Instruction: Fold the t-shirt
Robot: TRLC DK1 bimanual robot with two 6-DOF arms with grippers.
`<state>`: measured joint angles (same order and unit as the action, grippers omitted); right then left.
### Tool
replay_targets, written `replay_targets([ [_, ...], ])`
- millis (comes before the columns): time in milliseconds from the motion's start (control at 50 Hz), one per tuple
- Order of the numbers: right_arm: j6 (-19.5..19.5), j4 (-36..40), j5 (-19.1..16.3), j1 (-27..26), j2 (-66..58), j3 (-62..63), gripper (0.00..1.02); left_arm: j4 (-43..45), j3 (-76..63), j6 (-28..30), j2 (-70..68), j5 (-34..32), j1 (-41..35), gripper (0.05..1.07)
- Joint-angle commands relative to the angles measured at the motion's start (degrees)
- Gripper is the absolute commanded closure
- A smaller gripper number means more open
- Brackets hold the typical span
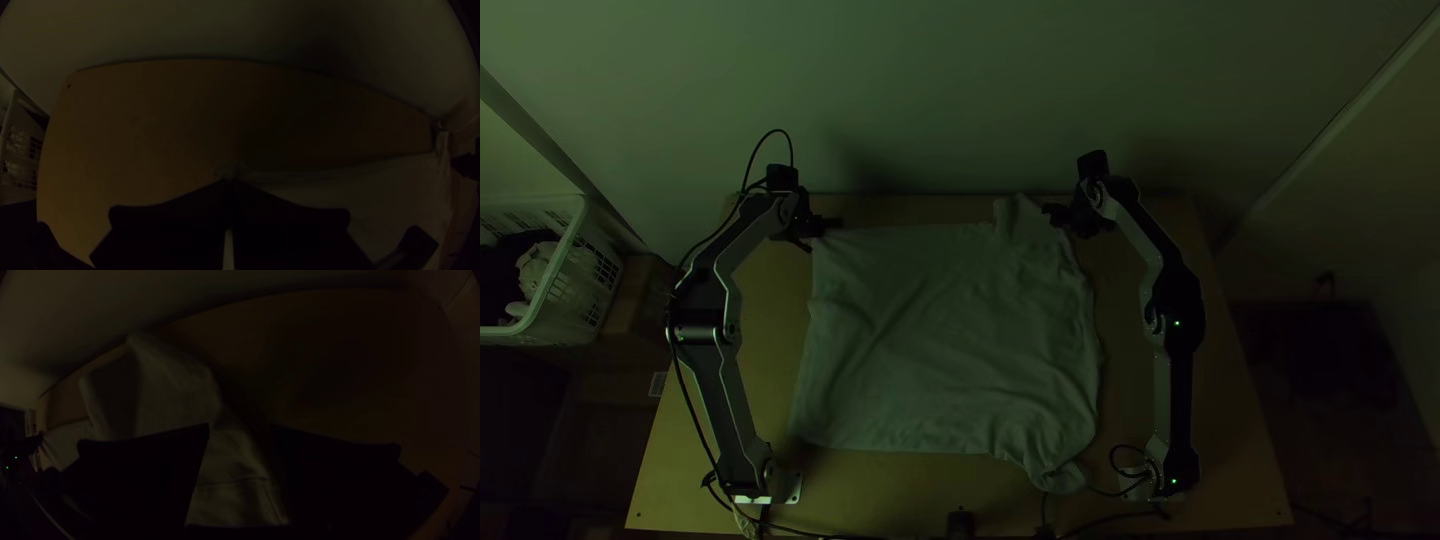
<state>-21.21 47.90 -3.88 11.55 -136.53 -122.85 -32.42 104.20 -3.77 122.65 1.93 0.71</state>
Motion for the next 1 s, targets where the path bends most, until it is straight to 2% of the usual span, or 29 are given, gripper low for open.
replay_targets([
  [0, -0.1, 1.3, 0.0, 1.5, -1.9, -1.4, 0.69, 0.3, -1.1, 1.0, -2.4, -0.2, 0.7, 1.05],
  [40, 0.6, 1.3, 0.0, 1.6, -2.1, -1.4, 0.83, 0.3, -1.1, 1.0, -2.4, -0.2, 0.7, 1.05],
  [80, 0.6, 1.3, 0.0, 1.7, -2.2, -1.4, 0.92, 0.3, -1.1, 1.0, -2.4, -0.2, 0.7, 1.05],
  [200, 0.5, 1.4, 0.0, 1.8, -2.2, -1.4, 0.94, 0.3, -1.2, 1.0, -2.5, -0.3, 0.7, 1.05],
  [240, 0.7, 1.6, 0.0, 1.8, -2.2, -1.4, 1.00, 0.3, -1.2, 1.0, -2.5, -0.3, 0.7, 1.05],
  [980, 1.4, 4.4, 0.2, -2.1, 4.4, -0.9, 1.00, 0.1, -0.9, 0.0, -8.6, -0.4, 0.1, 1.05],
])
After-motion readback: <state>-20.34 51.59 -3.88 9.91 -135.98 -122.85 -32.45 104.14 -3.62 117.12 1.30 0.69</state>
